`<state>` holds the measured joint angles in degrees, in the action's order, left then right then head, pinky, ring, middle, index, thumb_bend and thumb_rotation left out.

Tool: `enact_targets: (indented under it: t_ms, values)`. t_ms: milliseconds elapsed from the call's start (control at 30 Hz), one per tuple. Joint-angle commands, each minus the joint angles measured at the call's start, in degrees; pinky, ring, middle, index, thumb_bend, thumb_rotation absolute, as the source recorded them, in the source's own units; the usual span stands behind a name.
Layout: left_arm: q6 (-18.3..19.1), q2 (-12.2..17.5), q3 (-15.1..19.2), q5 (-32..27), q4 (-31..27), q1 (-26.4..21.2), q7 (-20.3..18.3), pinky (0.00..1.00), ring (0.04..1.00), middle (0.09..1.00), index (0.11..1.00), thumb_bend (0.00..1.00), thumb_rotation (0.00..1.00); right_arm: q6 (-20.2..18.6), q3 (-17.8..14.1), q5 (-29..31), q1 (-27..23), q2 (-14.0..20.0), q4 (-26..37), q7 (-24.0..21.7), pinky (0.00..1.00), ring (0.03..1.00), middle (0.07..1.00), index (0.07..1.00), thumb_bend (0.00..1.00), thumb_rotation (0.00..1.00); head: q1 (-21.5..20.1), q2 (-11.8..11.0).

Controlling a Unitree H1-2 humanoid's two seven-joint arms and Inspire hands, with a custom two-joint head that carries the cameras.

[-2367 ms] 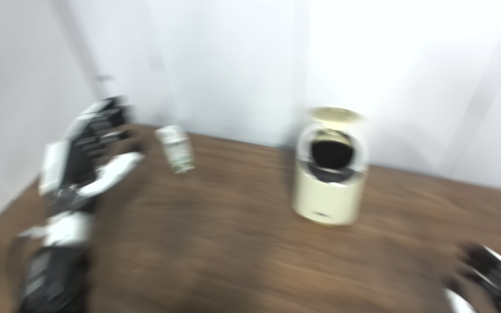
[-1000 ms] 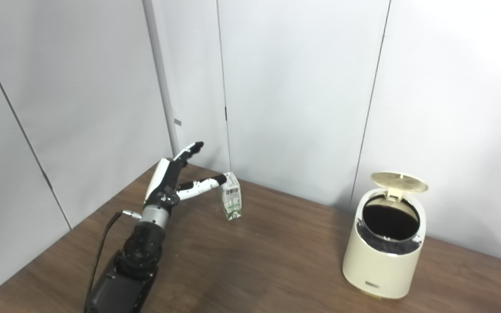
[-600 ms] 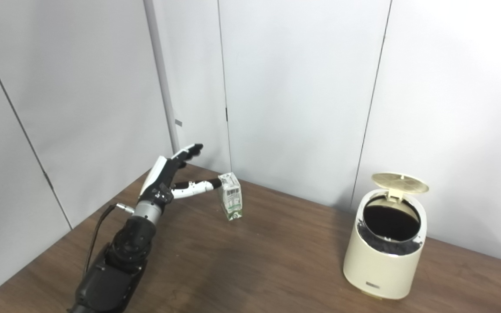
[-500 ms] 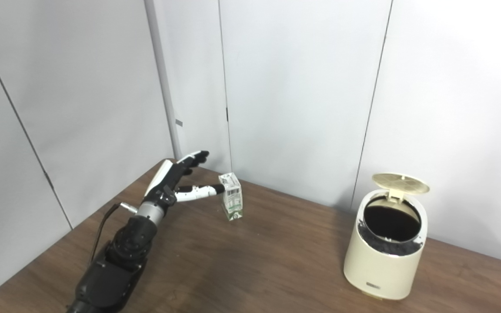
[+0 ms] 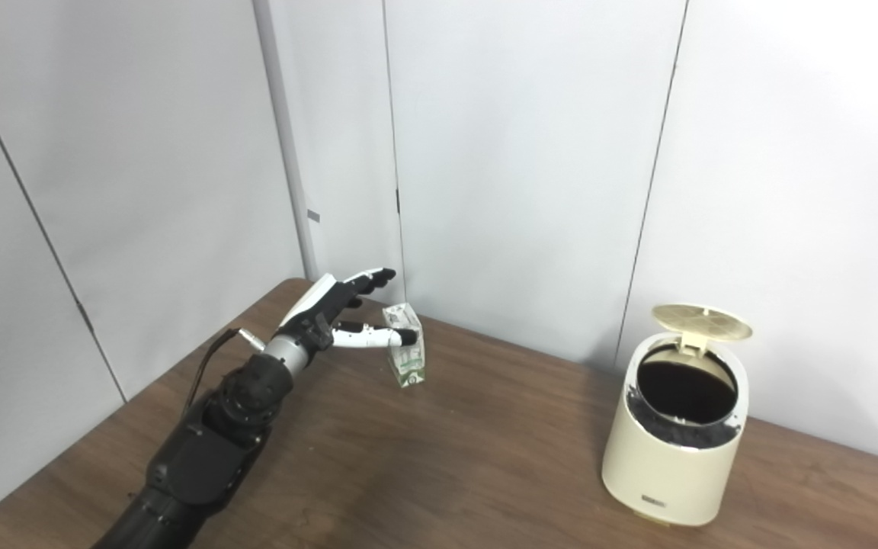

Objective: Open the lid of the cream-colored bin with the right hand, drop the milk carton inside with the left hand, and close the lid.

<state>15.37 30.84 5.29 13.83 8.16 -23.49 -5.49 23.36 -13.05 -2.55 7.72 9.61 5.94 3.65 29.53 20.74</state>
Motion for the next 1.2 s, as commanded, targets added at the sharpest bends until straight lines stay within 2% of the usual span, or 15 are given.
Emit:
enact_targets:
  t_ms: [0, 167, 333, 433, 700, 800, 900, 1167]
  values:
    - [0.1, 1.9, 0.2, 1.4, -0.2, -3.5, 1.0, 0.94, 0.973, 0.951, 0.955, 1.00, 0.42, 1.4, 0.2, 0.2, 1.7, -0.3, -1.2, 0.2, 0.58, 0.679, 0.694, 0.670, 0.24, 0.26, 0.0, -0.1]
    - [2.0, 2.1, -1.2, 3.9, 0.6, -4.8, 1.4, 0.90, 0.940, 0.923, 0.951, 1.00, 0.42, 1.4, 0.0, -1.7, 1.9, -0.1, -1.3, 0.7, 0.57, 0.675, 0.692, 0.669, 0.24, 0.29, -0.2, 0.1]
    - [6.5, 2.7, -3.8, 8.4, -0.3, -6.2, 1.1, 0.84, 0.914, 0.911, 0.948, 1.00, 0.40, 1.5, 0.1, -3.6, 2.4, -0.1, -0.9, 1.0, 0.58, 0.676, 0.687, 0.663, 0.25, 0.31, -0.7, 0.1]
    - [7.1, 2.8, -4.8, 10.3, 0.0, -6.7, 1.8, 0.77, 0.879, 0.894, 0.926, 1.00, 0.39, 0.6, 0.1, -3.5, 2.7, -0.2, -0.1, 1.0, 0.58, 0.673, 0.684, 0.660, 0.25, 0.32, -0.8, 0.1]
    - [8.1, 2.5, -5.7, 10.8, 0.2, -7.1, 0.7, 0.75, 0.855, 0.862, 0.891, 1.00, 0.36, -0.7, 0.1, -4.0, 3.5, -0.1, 1.6, 0.9, 0.58, 0.674, 0.683, 0.662, 0.24, 0.30, -1.3, 0.7]
    - [7.8, 2.6, -6.3, 10.2, 0.6, -7.1, -0.4, 0.68, 0.794, 0.831, 0.877, 1.00, 0.35, -0.9, 0.2, -2.6, 3.7, 0.0, 2.1, 0.4, 0.59, 0.679, 0.686, 0.665, 0.24, 0.30, -1.3, 0.8]
    - [7.6, 2.7, -6.7, 10.1, 1.1, -7.1, -1.4, 0.69, 0.793, 0.821, 0.868, 1.00, 0.35, -1.8, 0.3, -2.1, 4.0, 0.0, 2.9, -0.1, 0.57, 0.671, 0.681, 0.663, 0.24, 0.29, -1.6, 0.9]
    - [8.7, 2.8, -8.0, 11.6, 1.2, -6.7, -1.8, 0.61, 0.752, 0.797, 0.839, 1.00, 0.38, -3.3, 0.5, -1.1, 4.8, 0.1, 4.5, -0.7, 0.57, 0.665, 0.679, 0.665, 0.24, 0.30, -2.0, 1.4]
